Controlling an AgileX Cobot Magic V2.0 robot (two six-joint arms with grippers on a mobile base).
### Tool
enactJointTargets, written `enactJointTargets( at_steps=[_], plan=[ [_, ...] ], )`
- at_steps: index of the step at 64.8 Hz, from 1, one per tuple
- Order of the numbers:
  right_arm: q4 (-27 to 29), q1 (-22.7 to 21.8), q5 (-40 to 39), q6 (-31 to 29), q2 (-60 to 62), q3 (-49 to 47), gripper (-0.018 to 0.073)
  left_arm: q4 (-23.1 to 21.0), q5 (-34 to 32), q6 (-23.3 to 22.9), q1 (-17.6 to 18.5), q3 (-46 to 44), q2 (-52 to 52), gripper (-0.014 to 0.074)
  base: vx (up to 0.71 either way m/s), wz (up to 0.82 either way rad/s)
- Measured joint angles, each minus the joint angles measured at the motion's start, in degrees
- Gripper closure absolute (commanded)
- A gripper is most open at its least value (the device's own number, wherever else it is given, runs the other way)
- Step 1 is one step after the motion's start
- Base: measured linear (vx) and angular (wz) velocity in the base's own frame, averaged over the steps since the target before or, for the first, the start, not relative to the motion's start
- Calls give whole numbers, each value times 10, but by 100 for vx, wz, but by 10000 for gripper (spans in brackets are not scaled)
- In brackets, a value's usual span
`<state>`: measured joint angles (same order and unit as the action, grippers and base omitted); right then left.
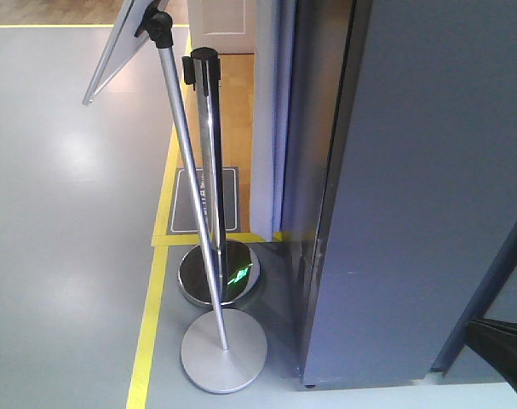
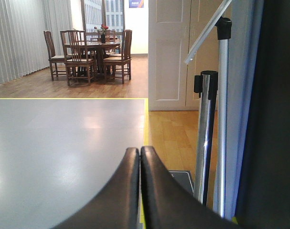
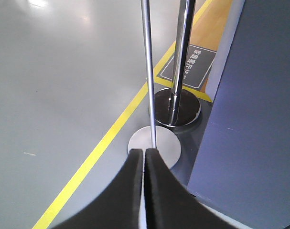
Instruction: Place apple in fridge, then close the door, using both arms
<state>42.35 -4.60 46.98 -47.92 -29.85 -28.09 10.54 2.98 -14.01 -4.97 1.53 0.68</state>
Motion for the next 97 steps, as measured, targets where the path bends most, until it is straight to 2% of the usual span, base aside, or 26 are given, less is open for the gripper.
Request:
enactJointTargets(
  at_steps=[35, 44, 52, 59, 66, 85, 90, 97],
  plan=[
    [2, 0, -4, 5, -1, 0, 564, 0, 0, 0, 0, 0, 0, 601, 0, 0],
    [0, 11, -55, 25, 2, 4, 564, 0, 0, 0, 0, 0, 0, 601, 0, 0],
    [-6, 41, -161, 65, 21, 45, 564, 0, 0, 0, 0, 0, 0, 601, 0, 0],
    [-20, 60, -250, 129, 50, 110, 564, 0, 0, 0, 0, 0, 0, 601, 0, 0],
    [-60, 68, -309, 216, 95, 171, 564, 0, 0, 0, 0, 0, 0, 601, 0, 0],
    [-299, 69, -393, 508, 218, 261, 564, 0, 0, 0, 0, 0, 0, 601, 0, 0],
    [-360, 69, -426, 564, 235, 282, 564, 0, 0, 0, 0, 0, 0, 601, 0, 0],
    [-419, 63, -461, 631, 247, 296, 564, 0, 0, 0, 0, 0, 0, 601, 0, 0]
  ],
)
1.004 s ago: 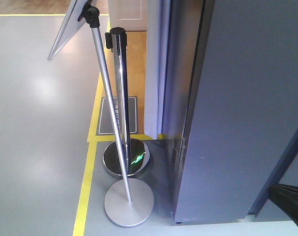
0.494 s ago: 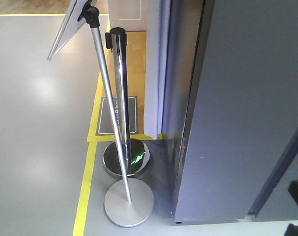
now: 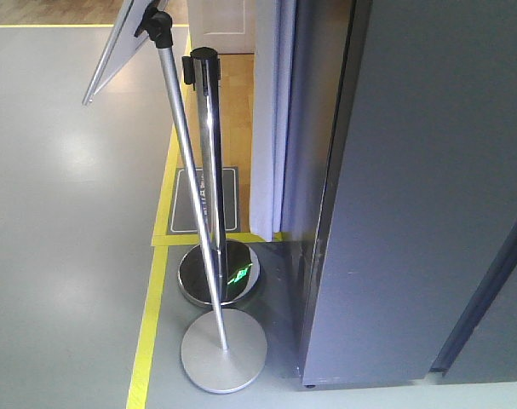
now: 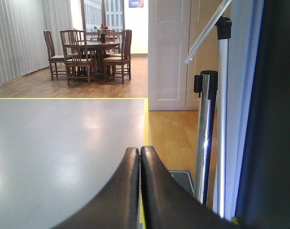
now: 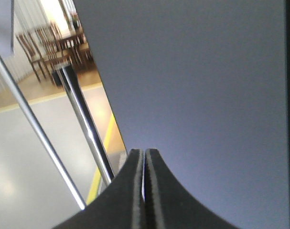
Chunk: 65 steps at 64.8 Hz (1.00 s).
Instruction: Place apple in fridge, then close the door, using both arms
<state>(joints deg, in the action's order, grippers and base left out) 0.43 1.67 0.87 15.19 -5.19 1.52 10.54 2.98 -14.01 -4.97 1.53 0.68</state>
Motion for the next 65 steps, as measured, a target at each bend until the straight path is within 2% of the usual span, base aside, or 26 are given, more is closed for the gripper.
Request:
enactJointTargets(
  at_steps=[7, 20, 65],
  plan=[
    [-34, -16, -22, 27, 1, 0, 564, 0, 1, 0, 0, 0, 0, 601, 0, 0],
    [-53, -29, -28, 31, 28, 0, 564, 0, 1, 0, 0, 0, 0, 601, 0, 0],
    [-74, -36, -29, -19, 58, 0, 564, 0, 1, 0, 0, 0, 0, 602, 0, 0]
  ],
)
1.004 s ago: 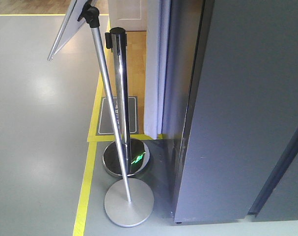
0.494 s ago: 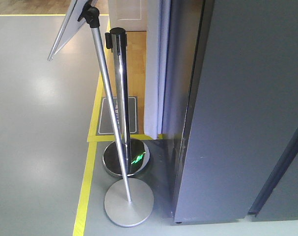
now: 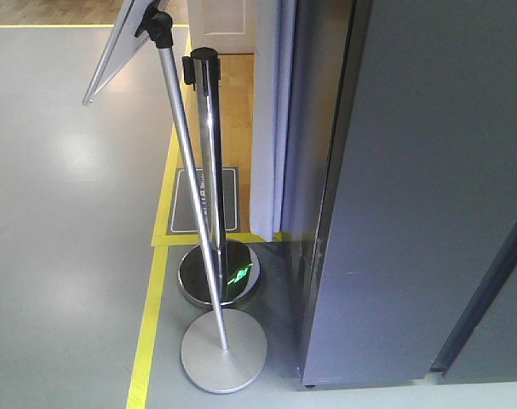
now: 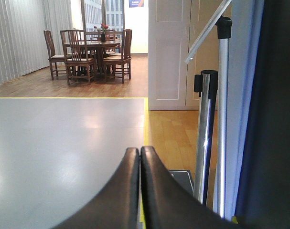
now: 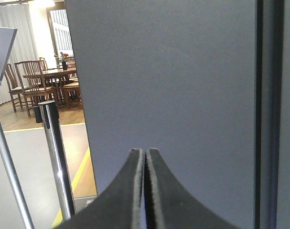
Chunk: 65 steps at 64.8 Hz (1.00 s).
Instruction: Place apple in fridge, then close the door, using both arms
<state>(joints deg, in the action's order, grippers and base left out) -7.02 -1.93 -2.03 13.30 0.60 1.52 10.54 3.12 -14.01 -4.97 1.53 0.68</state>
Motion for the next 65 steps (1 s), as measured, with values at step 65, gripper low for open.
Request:
enactJointTargets(
  at_steps=[65],
  plan=[
    [2, 0, 0, 0, 0, 0, 564, 0, 0, 0, 0, 0, 0, 602, 0, 0]
  ],
)
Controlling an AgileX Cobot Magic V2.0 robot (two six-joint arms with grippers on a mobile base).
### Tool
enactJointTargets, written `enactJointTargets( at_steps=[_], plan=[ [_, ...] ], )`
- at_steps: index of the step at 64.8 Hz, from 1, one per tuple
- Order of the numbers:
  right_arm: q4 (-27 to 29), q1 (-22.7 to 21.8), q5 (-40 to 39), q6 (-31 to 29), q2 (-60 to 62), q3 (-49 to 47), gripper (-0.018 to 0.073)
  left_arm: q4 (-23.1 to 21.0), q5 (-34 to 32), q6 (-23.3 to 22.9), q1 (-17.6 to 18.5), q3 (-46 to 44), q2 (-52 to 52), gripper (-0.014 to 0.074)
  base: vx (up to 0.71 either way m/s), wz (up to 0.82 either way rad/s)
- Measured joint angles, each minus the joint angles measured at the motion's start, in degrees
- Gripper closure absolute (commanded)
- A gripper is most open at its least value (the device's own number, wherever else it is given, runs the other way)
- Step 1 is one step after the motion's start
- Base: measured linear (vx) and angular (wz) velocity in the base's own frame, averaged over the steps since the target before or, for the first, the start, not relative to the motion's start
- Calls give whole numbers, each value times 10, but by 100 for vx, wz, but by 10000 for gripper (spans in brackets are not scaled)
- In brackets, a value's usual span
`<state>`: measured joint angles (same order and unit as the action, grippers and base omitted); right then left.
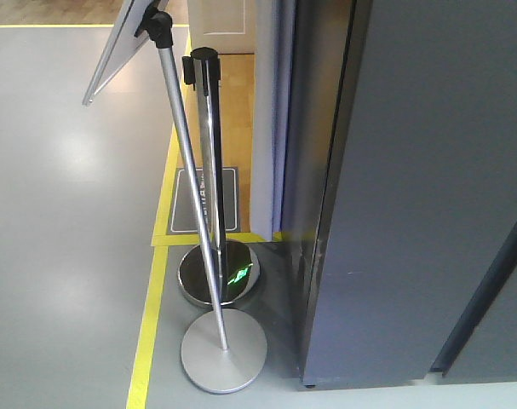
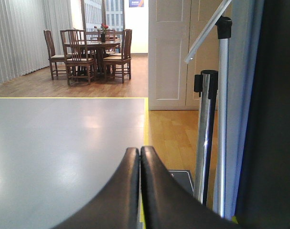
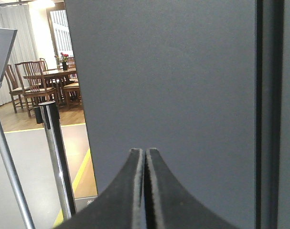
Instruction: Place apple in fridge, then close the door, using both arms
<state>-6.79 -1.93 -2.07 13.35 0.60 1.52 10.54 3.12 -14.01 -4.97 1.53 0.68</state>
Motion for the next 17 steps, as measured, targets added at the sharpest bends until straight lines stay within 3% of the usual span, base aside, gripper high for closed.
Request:
enactJointTargets(
  at_steps=[17],
  plan=[
    [0, 0, 0, 0, 0, 0, 564, 0, 0, -1, 0, 0, 0, 602, 0, 0]
  ],
)
